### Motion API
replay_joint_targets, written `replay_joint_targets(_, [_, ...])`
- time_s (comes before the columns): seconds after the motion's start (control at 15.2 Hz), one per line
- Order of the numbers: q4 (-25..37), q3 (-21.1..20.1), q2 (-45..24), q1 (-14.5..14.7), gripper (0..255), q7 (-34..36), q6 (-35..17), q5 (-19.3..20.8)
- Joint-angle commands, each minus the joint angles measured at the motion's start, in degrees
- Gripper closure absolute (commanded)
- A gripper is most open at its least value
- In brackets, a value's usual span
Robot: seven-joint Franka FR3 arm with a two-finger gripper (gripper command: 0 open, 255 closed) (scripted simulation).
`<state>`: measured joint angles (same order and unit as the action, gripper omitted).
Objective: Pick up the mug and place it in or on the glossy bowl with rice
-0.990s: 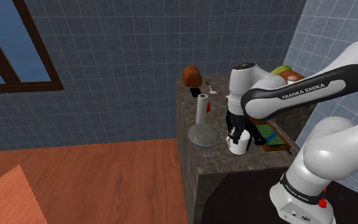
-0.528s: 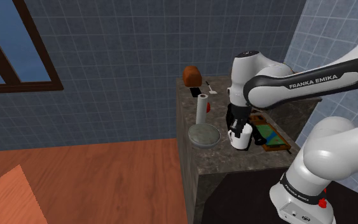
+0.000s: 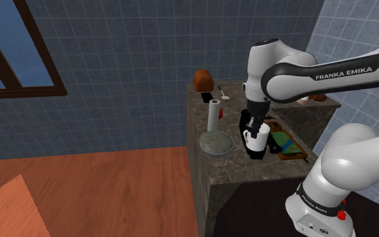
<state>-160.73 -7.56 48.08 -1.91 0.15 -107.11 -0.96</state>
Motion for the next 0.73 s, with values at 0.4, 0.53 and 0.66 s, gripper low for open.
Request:
replay_joint_targets(0.4, [9.21,-0.49,-7.2,-0.73,255,0.47,2.01,0.35])
replay_joint_targets(0.53, [13.52,-1.01,-12.25,-1.16,255,0.97,1.28,0.57])
replay_joint_targets(0.66, [17.99,-1.51,-17.07,-1.56,255,1.51,0.96,0.88])
